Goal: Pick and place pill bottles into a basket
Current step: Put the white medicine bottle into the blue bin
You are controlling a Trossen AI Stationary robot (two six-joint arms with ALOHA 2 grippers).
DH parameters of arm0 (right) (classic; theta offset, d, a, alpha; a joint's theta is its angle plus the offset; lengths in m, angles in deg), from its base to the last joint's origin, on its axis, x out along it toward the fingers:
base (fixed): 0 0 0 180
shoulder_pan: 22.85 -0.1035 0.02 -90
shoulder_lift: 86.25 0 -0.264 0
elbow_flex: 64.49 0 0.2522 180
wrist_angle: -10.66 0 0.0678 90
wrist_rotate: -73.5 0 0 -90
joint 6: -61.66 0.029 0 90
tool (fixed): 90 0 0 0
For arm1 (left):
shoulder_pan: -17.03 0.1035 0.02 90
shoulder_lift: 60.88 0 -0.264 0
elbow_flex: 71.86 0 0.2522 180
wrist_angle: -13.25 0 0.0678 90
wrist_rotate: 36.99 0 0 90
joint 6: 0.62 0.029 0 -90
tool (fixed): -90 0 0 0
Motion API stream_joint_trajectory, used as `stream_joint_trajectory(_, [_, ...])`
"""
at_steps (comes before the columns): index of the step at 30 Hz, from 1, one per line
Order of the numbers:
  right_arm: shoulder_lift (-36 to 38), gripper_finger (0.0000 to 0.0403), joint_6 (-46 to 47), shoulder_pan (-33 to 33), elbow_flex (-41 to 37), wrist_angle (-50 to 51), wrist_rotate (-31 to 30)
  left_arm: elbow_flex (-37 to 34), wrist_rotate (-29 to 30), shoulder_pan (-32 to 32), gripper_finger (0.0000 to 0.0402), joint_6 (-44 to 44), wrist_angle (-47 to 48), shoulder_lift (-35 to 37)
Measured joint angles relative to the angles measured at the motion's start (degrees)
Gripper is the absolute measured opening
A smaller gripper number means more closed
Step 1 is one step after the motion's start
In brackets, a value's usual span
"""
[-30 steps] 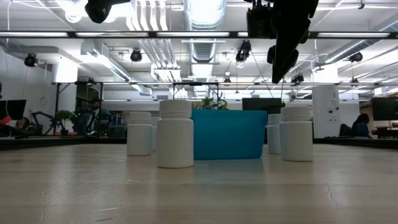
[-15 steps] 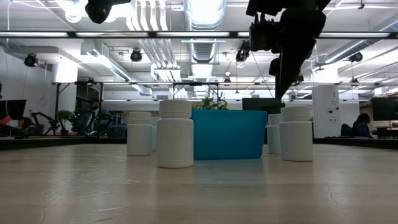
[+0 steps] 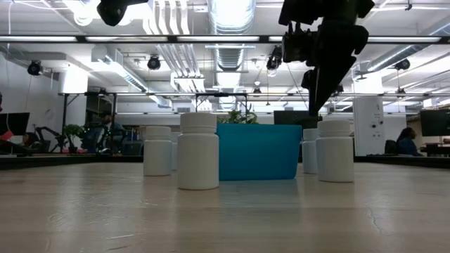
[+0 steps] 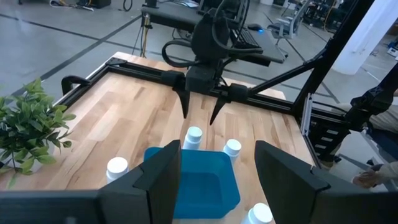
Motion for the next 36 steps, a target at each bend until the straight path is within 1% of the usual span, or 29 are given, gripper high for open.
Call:
stream_joint_trajectory(9, [0.0, 0.0286, -1.7, 1.1, -0.2, -1.5, 0.1, 0.0, 0.0, 0.0, 0.0187, 0.0, -0.4, -0.6])
stream_joint_trajectory(15, [0.0, 0.0288, -1.6, 1.1, -2.1, -2.2, 0.2, 0.0, 0.0, 0.0, 0.0187, 0.0, -0.7, -0.7])
stream_joint_trajectory(21, [0.0, 0.0282, -0.8, 1.1, -3.8, -4.0, 0.2, -0.3, 0.0, 0.0, 0.0187, 0.2, -0.7, -0.7])
stream_joint_trajectory(26, [0.0, 0.0281, -0.6, 1.1, -3.8, -4.5, 0.2, -0.3, -0.1, 0.0, 0.0187, 4.6, 0.2, -0.3])
stream_joint_trajectory(31, [0.0, 0.0282, -0.1, 1.1, -3.9, -4.6, 0.2, -0.3, 0.1, 0.0, 0.0187, 6.2, 0.2, 0.4])
stream_joint_trajectory(36, [0.0, 0.0278, 0.1, 1.1, -3.9, -5.3, 0.2, -1.0, 0.7, 0.0, 0.0187, 6.1, -0.7, 2.7])
